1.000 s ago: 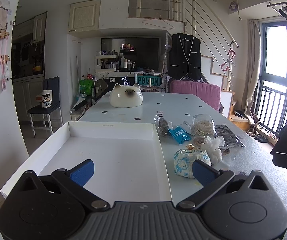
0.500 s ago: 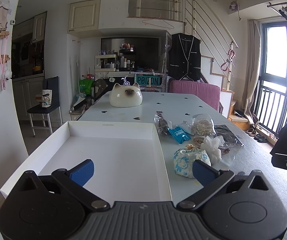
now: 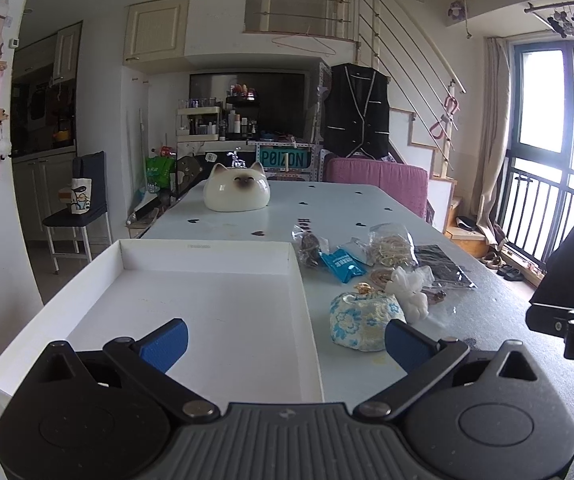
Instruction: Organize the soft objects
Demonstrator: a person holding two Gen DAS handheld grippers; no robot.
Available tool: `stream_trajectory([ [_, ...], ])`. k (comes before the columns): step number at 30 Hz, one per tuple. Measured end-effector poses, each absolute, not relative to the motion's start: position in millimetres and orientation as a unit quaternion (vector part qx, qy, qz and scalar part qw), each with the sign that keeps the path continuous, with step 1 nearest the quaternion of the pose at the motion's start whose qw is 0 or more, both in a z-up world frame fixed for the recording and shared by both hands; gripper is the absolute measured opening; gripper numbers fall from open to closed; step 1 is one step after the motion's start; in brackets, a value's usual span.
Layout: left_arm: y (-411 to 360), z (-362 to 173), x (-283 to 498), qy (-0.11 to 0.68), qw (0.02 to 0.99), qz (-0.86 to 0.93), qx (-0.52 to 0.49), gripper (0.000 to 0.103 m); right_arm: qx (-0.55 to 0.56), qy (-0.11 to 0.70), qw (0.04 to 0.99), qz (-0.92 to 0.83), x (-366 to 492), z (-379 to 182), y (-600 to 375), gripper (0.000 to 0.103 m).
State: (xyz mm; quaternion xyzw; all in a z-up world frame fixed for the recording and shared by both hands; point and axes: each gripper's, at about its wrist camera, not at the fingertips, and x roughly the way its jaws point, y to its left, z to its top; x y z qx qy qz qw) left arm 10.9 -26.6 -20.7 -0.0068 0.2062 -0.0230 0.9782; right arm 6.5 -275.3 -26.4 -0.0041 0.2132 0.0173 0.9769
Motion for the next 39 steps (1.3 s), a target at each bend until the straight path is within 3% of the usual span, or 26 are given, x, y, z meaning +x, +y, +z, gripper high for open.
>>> stream_trajectory([
  [21,-98.9,-40.5,57.8,0.24,0.96,-0.134,0.055,0.101,0.054,0.254,0.966,0.021,48.5,-45.6,-309.7,0.101],
  [32,-112.6,-35.9,105.8,0.267,0.95,-0.129,0.095,0.083,0.116,0.252,0.958,0.071,102.3,-24.0,-336.4,0.083],
  [39,-107.8,-35.4,132.8,0.283,0.946,-0.126,0.095,0.082,0.142,0.295,0.937,0.123,151.7,-33.4,-326.1,0.065],
])
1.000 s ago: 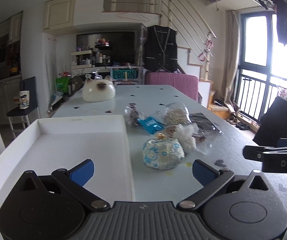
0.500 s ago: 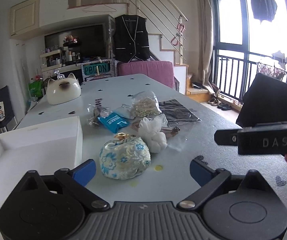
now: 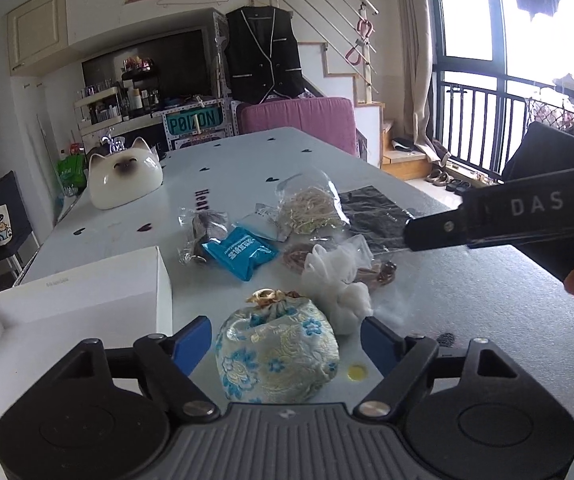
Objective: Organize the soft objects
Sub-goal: 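Grasp the floral drawstring pouch with the left tool while the right tool grasps the white tissue, then carry the pouch and tissue into the white box and open both tools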
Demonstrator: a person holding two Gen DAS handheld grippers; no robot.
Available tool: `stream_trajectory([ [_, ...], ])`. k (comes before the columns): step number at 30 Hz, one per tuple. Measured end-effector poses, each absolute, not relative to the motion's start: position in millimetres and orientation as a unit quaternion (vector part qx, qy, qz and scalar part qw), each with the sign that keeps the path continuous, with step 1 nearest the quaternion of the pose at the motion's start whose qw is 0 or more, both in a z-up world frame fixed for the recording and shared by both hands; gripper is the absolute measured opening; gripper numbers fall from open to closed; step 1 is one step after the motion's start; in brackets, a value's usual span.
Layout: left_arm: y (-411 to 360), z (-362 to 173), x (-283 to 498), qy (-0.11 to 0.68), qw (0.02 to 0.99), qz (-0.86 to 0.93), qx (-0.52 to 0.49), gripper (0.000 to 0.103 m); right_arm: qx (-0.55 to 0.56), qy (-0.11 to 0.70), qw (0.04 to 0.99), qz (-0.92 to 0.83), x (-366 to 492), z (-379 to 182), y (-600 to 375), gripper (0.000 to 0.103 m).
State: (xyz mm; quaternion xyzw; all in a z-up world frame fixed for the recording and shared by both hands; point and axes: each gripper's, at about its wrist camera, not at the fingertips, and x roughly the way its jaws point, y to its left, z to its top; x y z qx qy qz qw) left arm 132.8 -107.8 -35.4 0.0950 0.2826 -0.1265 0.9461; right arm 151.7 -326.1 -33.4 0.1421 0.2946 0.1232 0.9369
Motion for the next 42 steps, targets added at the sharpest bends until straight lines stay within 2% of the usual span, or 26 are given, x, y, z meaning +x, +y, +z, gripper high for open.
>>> stream_trajectory([
  [6,-110.5,-50.4,145.6,0.313,0.934,-0.133,0.107,0.082,0.171,0.34,0.91,0.166,185.8,-54.6,-307.4,0.051],
  [15,-113.1,-54.6,158.1,0.338,0.925,-0.134,0.106,0.084,0.16,0.378,0.894,0.178,215.3,-79.5,-291.5,0.047],
  [17,-112.0,-55.0,161.3,0.343,0.924,-0.134,0.098,0.091,0.152,0.385,0.894,0.175,217.0,-83.9,-289.4,0.035],
  [19,-112.8,-55.9,163.3,0.345,0.924,-0.127,0.102,0.092,0.158,0.383,0.892,0.178,216.5,-86.1,-291.8,0.029],
  [25,-112.3,-57.3,172.3,0.35,0.926,-0.098,0.105,0.098,0.15,0.365,0.902,0.178,204.8,-81.1,-302.1,0.026],
  [31,-114.8,-62.8,185.6,0.372,0.917,-0.094,0.108,0.1,0.164,0.348,0.906,0.175,190.6,-76.6,-314.9,0.026],
  [33,-117.2,-64.8,186.3,0.376,0.914,-0.099,0.112,0.097,0.168,0.346,0.906,0.176,185.2,-76.0,-317.2,0.026],
  [35,-117.4,-66.1,186.8,0.379,0.913,-0.103,0.108,0.082,0.171,0.345,0.906,0.175,181.2,-76.0,-318.4,0.026],
  [37,-116.4,-65.9,186.1,0.378,0.915,-0.099,0.102,0.074,0.172,0.344,0.907,0.172,177.2,-75.9,-319.2,0.026],
  [42,-113.9,-62.0,178.1,0.367,0.921,-0.099,0.09,0.062,0.175,0.342,0.908,0.165,165.9,-75.8,-321.8,0.026],
])
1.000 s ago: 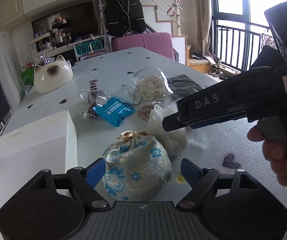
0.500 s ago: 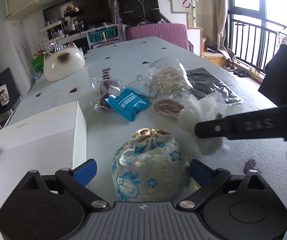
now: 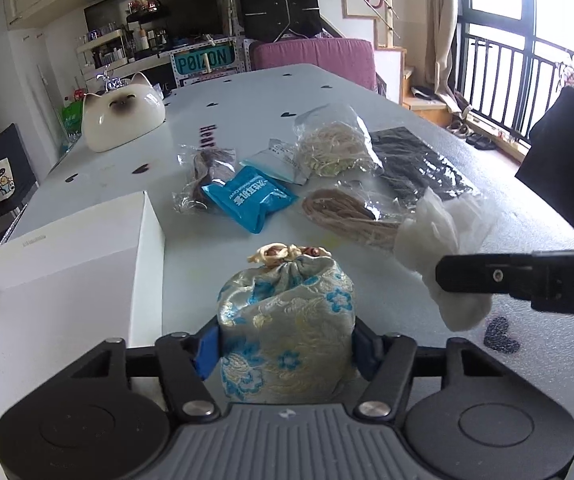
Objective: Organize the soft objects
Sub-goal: 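Carry the pouch and tissue into the white box and open both tools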
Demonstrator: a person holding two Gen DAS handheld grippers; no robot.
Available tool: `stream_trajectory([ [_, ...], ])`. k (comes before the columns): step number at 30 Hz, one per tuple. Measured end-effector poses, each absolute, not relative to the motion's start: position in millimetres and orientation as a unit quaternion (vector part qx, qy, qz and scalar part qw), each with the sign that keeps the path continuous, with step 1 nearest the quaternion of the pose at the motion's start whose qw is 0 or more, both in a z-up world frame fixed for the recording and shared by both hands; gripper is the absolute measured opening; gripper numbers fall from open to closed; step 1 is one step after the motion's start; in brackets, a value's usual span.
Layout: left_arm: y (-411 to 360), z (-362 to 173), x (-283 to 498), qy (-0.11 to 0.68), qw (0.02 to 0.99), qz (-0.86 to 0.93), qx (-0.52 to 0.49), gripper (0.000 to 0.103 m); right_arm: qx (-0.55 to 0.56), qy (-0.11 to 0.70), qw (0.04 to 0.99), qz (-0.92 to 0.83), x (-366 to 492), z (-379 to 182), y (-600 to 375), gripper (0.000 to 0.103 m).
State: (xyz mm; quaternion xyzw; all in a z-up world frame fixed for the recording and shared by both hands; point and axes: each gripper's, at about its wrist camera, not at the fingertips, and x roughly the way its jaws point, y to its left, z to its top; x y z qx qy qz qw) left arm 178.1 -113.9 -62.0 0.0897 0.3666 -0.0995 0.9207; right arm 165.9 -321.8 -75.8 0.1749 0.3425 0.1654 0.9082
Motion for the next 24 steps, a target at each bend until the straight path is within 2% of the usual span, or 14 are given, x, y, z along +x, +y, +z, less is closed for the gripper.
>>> stream_trajectory([
  [5,-108.3,-54.5,165.2,0.347,0.928,-0.114,0.074,0.057,0.173,0.338,0.911,0.158,155.4,-72.8,-323.5,0.026],
  [15,-73.2,-11.1,125.7,0.283,0.95,-0.128,0.017,0.056,0.179,0.315,0.92,0.151,129.9,-56.9,-314.8,0.026],
  [24,-14.0,3.8,88.1,0.273,0.957,-0.095,-0.024,0.056,0.185,0.299,0.916,0.194,107.0,-36.1,-276.9,0.026],
])
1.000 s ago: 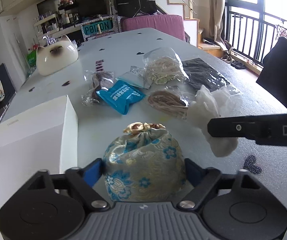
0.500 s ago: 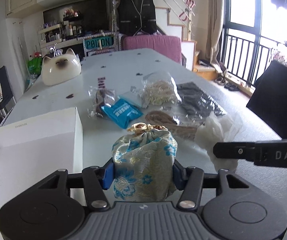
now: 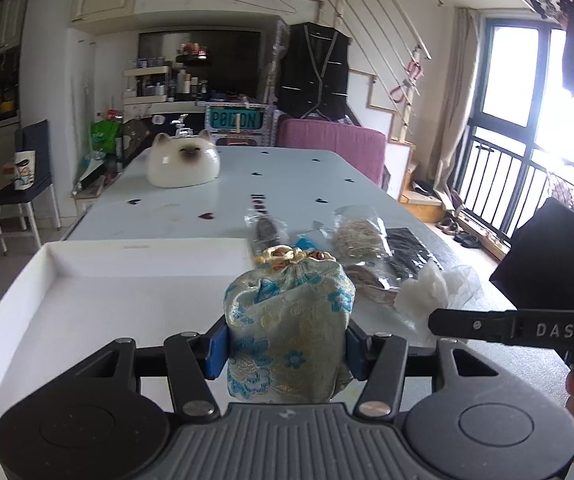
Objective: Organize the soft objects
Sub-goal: 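Carry the pouch and tissue into the white box and open both tools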
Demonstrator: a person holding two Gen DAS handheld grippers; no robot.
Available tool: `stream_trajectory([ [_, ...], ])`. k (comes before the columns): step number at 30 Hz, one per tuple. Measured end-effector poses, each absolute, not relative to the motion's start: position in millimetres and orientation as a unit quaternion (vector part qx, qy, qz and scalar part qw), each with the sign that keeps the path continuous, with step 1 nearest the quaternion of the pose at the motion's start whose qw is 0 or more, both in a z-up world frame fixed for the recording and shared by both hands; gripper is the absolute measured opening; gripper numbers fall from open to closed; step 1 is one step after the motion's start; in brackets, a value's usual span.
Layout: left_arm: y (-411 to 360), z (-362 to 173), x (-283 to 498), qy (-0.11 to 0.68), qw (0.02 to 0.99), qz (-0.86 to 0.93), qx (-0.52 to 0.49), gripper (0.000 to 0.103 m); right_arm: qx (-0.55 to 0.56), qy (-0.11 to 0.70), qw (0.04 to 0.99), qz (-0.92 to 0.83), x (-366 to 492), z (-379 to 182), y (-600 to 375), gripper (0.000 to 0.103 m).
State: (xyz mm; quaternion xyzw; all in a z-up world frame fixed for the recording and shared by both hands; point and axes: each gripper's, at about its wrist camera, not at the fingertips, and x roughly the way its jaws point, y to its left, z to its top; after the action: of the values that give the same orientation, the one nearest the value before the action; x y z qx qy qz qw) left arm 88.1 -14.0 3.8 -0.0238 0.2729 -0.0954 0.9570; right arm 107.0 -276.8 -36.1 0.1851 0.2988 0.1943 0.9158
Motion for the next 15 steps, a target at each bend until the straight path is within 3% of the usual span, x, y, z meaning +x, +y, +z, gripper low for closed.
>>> stream_trajectory([
  [15,61.9,-10.0,48.6,0.327,0.942,-0.038,-0.063,0.056,0.199,0.347,0.871,0.286,72.6,-25.1,-184.8,0.026],
])
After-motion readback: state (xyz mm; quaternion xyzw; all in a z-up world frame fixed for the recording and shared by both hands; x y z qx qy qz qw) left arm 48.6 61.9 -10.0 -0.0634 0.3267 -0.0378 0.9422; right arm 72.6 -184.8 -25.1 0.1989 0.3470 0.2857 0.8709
